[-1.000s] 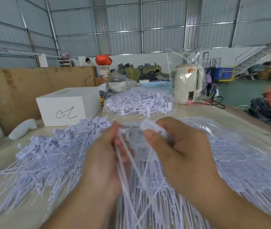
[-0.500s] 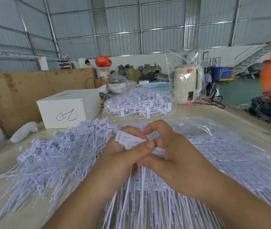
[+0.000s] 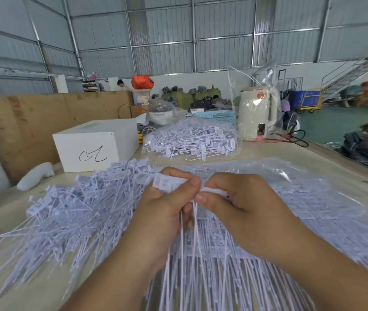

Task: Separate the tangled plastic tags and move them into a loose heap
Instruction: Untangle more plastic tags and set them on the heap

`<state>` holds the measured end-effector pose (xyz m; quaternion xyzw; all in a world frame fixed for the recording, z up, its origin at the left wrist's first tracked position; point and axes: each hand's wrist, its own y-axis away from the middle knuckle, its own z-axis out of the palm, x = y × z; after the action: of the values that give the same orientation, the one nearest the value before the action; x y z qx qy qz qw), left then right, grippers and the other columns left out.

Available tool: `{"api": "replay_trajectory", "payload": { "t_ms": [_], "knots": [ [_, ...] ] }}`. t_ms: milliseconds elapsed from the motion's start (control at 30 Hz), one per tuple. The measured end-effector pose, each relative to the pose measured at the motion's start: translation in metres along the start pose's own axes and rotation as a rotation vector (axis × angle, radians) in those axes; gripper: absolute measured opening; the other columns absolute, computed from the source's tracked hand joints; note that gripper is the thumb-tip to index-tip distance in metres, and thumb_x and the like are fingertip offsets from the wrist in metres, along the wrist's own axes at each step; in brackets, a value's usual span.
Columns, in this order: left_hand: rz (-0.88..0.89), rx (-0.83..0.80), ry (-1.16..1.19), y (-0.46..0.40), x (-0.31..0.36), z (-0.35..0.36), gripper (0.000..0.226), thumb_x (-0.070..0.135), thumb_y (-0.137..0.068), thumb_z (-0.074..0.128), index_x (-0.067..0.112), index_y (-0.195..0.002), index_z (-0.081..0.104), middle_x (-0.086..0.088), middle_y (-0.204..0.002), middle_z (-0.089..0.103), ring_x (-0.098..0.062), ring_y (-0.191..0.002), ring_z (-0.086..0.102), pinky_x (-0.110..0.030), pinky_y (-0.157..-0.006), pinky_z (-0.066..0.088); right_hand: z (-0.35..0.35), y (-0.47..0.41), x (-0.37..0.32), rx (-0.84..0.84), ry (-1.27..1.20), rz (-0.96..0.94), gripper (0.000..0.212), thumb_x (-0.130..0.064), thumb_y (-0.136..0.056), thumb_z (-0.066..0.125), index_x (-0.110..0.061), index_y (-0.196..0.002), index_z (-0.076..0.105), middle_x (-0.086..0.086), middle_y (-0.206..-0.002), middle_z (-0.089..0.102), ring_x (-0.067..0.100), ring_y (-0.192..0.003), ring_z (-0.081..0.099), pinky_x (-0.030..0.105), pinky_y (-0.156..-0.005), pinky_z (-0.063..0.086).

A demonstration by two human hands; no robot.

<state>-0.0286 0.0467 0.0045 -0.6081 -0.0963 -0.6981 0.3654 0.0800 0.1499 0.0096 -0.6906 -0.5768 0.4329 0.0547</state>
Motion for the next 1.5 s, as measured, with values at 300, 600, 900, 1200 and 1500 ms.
{"api": "replay_trajectory", "payload": {
  "t_ms": [300,600,900,1200,1500],
  "knots": [
    [-0.156,0.071,0.282,-0.005,0.003,-0.008,0.015,0.027,-0.075,0.066,0.02,-0.062,0.06,0.003,-0.046,0.038,-0.008,-0.031,0.035,-0.014,-0.033,0.03,0.0,0.003,-0.005,0.112,-0.173,-0.017,0.017,-0.048,-0.09,0.049,-0.033,-0.095,0.052,-0.014,-0.057,0.049,0.005,-0.043,0.042,0.017,-0.043,0.029],
    [-0.177,-0.107,-0.032,0.003,-0.002,-0.007,0.041,0.018,-0.052,0.085,0.003,-0.083,0.063,-0.009,-0.051,0.045,-0.01,-0.035,0.037,-0.016,-0.038,0.03,0.011,0.004,0.009,-0.149,-0.237,0.013,0.059,-0.042,-0.091,0.056,-0.05,-0.137,0.021,-0.041,-0.105,0.052,-0.016,-0.116,0.051,0.021,-0.097,0.042],
    [-0.118,-0.037,0.045,-0.005,0.007,-0.014,0.008,0.023,-0.061,0.073,0.023,-0.066,0.067,0.0,-0.043,0.044,-0.008,-0.035,0.036,-0.016,-0.036,0.029,-0.006,0.002,0.006,-0.177,-0.046,0.04,0.029,-0.052,-0.094,0.052,-0.026,-0.083,0.057,-0.012,-0.056,0.054,0.004,-0.046,0.046,0.033,-0.05,0.039],
    [0.005,-0.029,-0.012,-0.005,0.007,-0.012,0.014,0.028,-0.06,0.079,0.027,-0.064,0.067,0.004,-0.045,0.041,-0.008,-0.036,0.036,-0.014,-0.037,0.03,-0.001,0.001,0.001,-0.05,0.014,0.026,0.04,-0.052,-0.09,0.049,-0.018,-0.07,0.049,-0.007,-0.051,0.043,0.011,-0.047,0.04,0.033,-0.05,0.033],
    [-0.069,0.122,0.202,0.003,0.002,0.0,0.02,0.029,-0.067,0.076,0.021,-0.061,0.06,0.001,-0.049,0.039,-0.011,-0.042,0.037,-0.025,-0.049,0.034,0.017,0.003,-0.016,0.245,0.071,-0.018,0.036,-0.051,-0.091,0.042,-0.035,-0.061,0.031,-0.013,-0.052,0.037,0.008,-0.052,0.042,0.027,-0.049,0.033]
  ]
}}
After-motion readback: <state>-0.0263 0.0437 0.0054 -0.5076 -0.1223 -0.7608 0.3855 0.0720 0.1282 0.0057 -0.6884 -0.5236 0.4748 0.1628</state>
